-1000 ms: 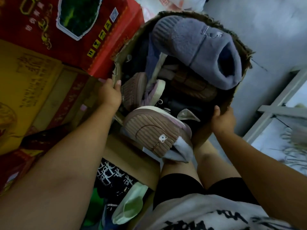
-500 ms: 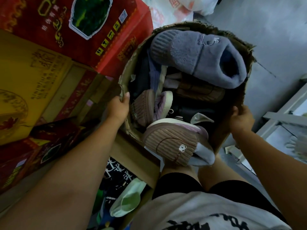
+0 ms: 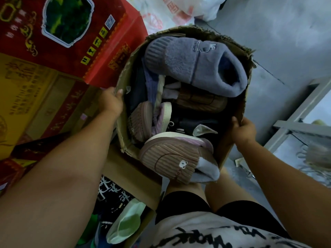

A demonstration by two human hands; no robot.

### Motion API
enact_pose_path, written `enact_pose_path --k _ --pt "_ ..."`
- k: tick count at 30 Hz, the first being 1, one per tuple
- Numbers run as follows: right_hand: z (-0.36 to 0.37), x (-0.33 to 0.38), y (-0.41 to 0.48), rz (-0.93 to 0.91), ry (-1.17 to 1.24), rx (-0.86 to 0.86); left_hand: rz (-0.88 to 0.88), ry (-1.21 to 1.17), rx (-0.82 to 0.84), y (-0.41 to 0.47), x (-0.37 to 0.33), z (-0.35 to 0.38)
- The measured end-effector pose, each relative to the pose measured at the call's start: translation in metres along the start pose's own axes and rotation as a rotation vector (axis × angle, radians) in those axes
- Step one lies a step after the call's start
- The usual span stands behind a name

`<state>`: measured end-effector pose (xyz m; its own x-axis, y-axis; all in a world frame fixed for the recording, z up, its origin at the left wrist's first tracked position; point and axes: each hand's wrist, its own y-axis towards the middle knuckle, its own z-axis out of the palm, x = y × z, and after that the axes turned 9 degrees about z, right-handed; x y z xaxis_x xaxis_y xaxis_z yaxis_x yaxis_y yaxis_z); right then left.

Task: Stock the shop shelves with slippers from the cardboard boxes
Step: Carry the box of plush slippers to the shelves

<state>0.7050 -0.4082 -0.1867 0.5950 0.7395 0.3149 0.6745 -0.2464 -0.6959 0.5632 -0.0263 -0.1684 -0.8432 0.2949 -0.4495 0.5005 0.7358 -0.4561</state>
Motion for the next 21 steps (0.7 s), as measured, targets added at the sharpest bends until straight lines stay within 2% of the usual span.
enact_pose_path --k 9,14,21 --pt "-0.022 -0.01 -0.019 -0.035 0.026 -0.032 -0.06 -0.11 -0.003 -0.036 0.015 0.003" --pt "-0.044 -0.027 -0.042 -0.001 0.049 -0.055 0.028 -0.103 0.007 -0.054 0.005 -0.008" --pt "-0.078 -0.011 -0.058 -0.081 0.124 -0.16 0.192 -0.061 -0.055 -0.057 -0.053 -0.039"
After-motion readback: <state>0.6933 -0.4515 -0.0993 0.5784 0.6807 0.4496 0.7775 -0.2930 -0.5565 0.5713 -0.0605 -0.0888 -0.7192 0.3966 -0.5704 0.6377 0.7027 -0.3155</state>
